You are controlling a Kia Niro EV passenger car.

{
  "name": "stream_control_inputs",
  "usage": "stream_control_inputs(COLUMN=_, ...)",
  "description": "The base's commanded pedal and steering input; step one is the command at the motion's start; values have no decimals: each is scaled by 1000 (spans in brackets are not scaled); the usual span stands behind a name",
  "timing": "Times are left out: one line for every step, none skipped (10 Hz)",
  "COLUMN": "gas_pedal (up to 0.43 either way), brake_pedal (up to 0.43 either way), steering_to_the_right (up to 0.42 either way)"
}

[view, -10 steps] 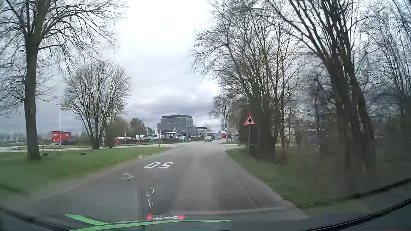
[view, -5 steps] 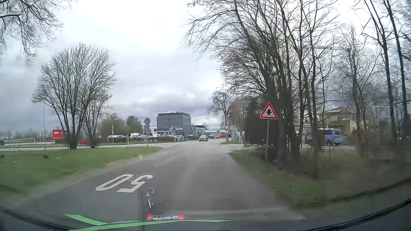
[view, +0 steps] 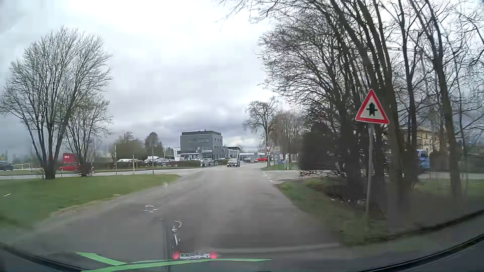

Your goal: Follow the waypoints while adhering to traffic rules and regulations

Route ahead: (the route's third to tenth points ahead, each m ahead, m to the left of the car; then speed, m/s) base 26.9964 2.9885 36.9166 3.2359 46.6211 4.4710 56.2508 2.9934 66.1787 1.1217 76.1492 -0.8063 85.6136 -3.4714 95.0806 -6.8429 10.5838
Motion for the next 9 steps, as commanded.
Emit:
stream_control_inputs(gas_pedal=0, brake_pedal=0, steering_to_the_right=6)
stream_control_inputs(gas_pedal=0, brake_pedal=0, steering_to_the_right=6)
stream_control_inputs(gas_pedal=0, brake_pedal=0, steering_to_the_right=6)
stream_control_inputs(gas_pedal=0, brake_pedal=0, steering_to_the_right=6)
stream_control_inputs(gas_pedal=0, brake_pedal=0, steering_to_the_right=6)
stream_control_inputs(gas_pedal=0, brake_pedal=0, steering_to_the_right=6)
stream_control_inputs(gas_pedal=0, brake_pedal=0, steering_to_the_right=6)
stream_control_inputs(gas_pedal=0, brake_pedal=0, steering_to_the_right=6)
stream_control_inputs(gas_pedal=0, brake_pedal=0, steering_to_the_right=6)
